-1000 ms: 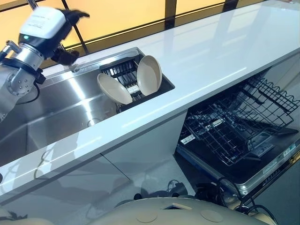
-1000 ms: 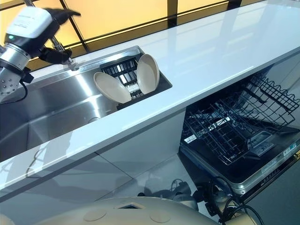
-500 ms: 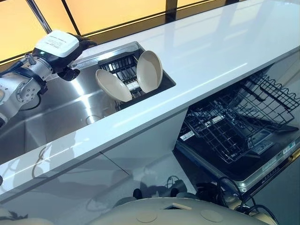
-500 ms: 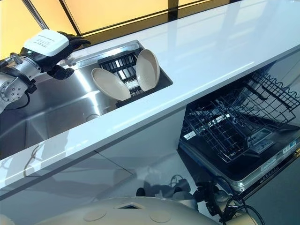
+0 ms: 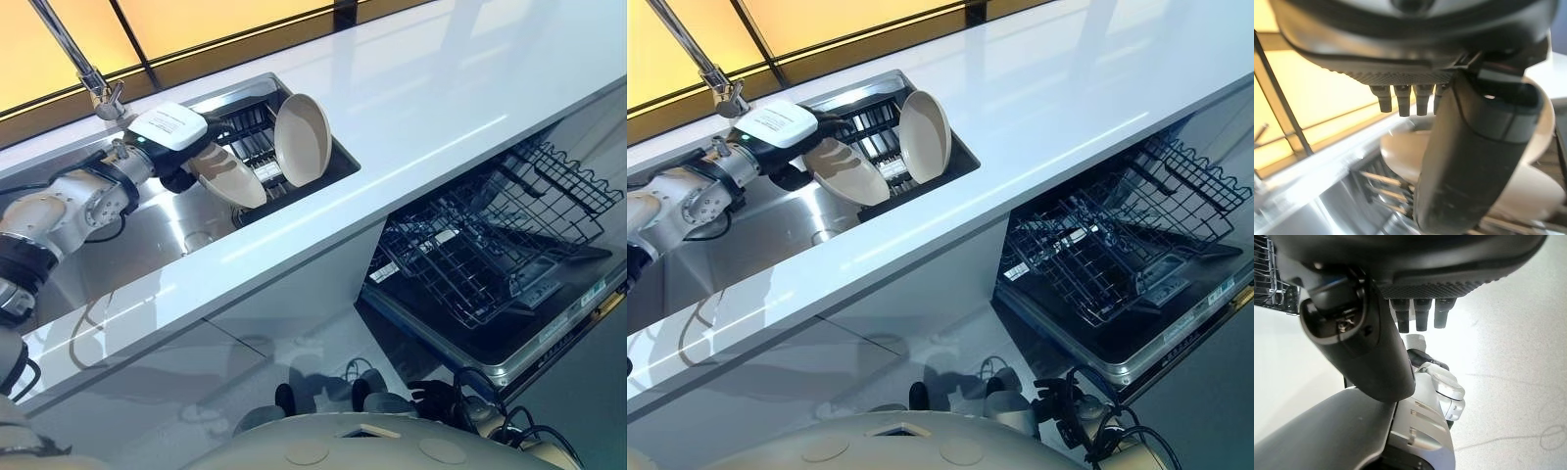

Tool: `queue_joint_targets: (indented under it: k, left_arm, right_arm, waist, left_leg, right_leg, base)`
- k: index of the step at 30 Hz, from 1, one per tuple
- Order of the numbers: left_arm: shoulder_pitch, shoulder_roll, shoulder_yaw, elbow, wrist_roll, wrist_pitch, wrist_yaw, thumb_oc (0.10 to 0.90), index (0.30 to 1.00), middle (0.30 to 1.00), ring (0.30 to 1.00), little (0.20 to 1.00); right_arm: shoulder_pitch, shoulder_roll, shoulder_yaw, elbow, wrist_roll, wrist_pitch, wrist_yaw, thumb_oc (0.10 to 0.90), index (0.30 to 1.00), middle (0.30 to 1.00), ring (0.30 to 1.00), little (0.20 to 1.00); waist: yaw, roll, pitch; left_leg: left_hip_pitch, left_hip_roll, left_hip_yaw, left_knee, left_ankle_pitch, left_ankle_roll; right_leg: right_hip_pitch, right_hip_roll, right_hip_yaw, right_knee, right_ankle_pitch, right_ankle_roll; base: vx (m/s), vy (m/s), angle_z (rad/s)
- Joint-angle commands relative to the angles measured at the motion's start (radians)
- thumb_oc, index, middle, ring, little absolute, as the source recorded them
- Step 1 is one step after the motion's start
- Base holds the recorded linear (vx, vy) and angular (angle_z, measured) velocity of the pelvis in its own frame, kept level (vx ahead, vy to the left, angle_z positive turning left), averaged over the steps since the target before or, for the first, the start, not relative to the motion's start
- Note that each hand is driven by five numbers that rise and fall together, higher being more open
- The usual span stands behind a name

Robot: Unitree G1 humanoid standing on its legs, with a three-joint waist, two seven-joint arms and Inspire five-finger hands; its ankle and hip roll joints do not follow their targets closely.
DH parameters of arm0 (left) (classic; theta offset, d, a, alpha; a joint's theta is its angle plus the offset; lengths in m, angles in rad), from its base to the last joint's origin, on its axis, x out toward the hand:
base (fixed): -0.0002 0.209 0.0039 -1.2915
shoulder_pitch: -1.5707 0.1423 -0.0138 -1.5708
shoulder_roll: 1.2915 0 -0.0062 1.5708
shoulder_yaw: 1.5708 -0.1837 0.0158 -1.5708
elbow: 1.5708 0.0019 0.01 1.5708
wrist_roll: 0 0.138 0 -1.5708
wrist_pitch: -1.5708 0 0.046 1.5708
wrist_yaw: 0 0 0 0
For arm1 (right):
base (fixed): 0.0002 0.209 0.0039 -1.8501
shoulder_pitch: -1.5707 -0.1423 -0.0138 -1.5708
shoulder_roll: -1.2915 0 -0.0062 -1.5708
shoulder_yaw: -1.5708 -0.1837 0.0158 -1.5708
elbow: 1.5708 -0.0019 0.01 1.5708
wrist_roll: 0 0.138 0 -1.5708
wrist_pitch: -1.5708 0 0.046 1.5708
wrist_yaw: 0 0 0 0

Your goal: Pick up plates and place into dishwasher.

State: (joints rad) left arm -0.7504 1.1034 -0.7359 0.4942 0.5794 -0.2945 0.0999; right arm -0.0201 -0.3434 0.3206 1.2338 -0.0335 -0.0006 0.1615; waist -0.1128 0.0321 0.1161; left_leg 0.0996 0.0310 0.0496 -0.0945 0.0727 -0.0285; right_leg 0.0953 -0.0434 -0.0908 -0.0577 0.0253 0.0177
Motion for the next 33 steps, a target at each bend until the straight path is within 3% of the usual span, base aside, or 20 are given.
queue_joint_targets:
  k: [1,10,21,22,23,29,30,33]
  left_arm:
    - [-0.213,0.006,0.064,0.097,0.021,0.063,0.045,0.8,0.9,0.9,0.9,0.9]
    - [-0.241,-0.025,0.014,0.137,0.117,0.099,-0.032,0.8,0.9,0.9,0.9,0.9]
    - [-0.24,-0.041,0.003,0.161,0.128,0.098,-0.012,0.8,0.9,0.9,0.9,0.9]
    - [-0.239,-0.045,0.005,0.158,0.114,0.094,-0.002,0.298,0.469,0.469,0.469,0.398]
    - [-0.236,-0.048,0.01,0.155,0.106,0.084,0.013,0.1,0.3,0.3,0.3,0.2]
    - [-0.223,-0.054,0.034,0.132,0.061,0.061,0.143,0.1,0.3,0.3,0.3,0.2]
    - [-0.222,-0.051,0.042,0.125,0.015,0.039,0.211,0.1,0.3,0.3,0.3,0.2]
    - [-0.213,-0.047,0.072,0.091,-0.049,-0.003,0.278,0.1,0.3,0.3,0.3,0.2]
  right_arm:
    - [-0.029,-0.005,0.005,-0.003,-0.009,-0.006,0.014,0.8,0.9,0.9,0.9,0.9]
    - [-0.023,-0.007,0.001,-0.002,-0.007,-0.007,0.006,0.8,0.9,0.9,0.9,0.9]
    - [-0.018,-0.014,0.0,-0.01,0.001,-0.009,0.002,0.8,0.9,0.9,0.9,0.9]
    - [-0.018,-0.013,0.0,-0.01,0.003,-0.011,0.002,0.8,0.9,0.9,0.9,0.9]
    - [-0.018,-0.012,0.0,-0.01,0.005,-0.012,0.001,0.8,0.9,0.9,0.9,0.9]
    - [-0.011,-0.01,-0.007,-0.008,-0.003,-0.022,-0.001,0.8,0.9,0.9,0.9,0.9]
    - [-0.008,-0.01,-0.005,-0.013,0.005,-0.032,-0.005,0.8,0.9,0.9,0.9,0.9]
    - [-0.005,-0.011,-0.01,-0.03,0.042,-0.062,-0.018,0.8,0.9,0.9,0.9,0.9]
  waist:
    - [-0.002,0.019,-0.004]
    - [-0.02,0.024,-0.002]
    - [-0.027,0.023,0.0]
    - [-0.028,0.022,0.001]
    - [-0.028,0.021,0.001]
    - [-0.029,0.019,0.0]
    - [-0.029,0.018,0.0]
    - [-0.025,0.015,0.001]
  left_leg:
    - [0.035,-0.079,0.103,0.03,-0.139,0.115]
    - [0.032,-0.081,0.108,0.036,-0.141,0.115]
    - [0.03,-0.084,0.104,0.034,-0.138,0.114]
    - [0.03,-0.084,0.103,0.033,-0.137,0.114]
    - [0.03,-0.084,0.102,0.031,-0.137,0.114]
    - [0.029,-0.084,0.101,0.025,-0.133,0.112]
    - [0.03,-0.084,0.1,0.025,-0.134,0.112]
    - [0.031,-0.083,0.097,0.027,-0.135,0.112]
  right_leg:
    - [-0.091,-0.016,0.068,0.131,-0.012,0.097]
    - [-0.098,-0.011,0.084,0.133,-0.01,0.097]
    - [-0.097,-0.004,0.091,0.129,-0.009,0.093]
    - [-0.097,-0.004,0.092,0.128,-0.009,0.093]
    - [-0.097,-0.003,0.093,0.128,-0.008,0.092]
    - [-0.099,0.0,0.096,0.123,-0.006,0.09]
    - [-0.099,0.0,0.096,0.123,-0.007,0.089]
    - [-0.096,0.0,0.095,0.123,-0.009,0.086]
  base:
    - [0.0,0.0,0.0]
    - [0.01,-0.004,-0.05]
    - [0.0,0.0,-0.01]
    - [0.0,0.0,0.0]
    - [0.0,0.0,0.0]
    - [0.0,0.0,0.0]
    - [0.0,0.0,0.0]
    - [0.0,0.0,0.0]
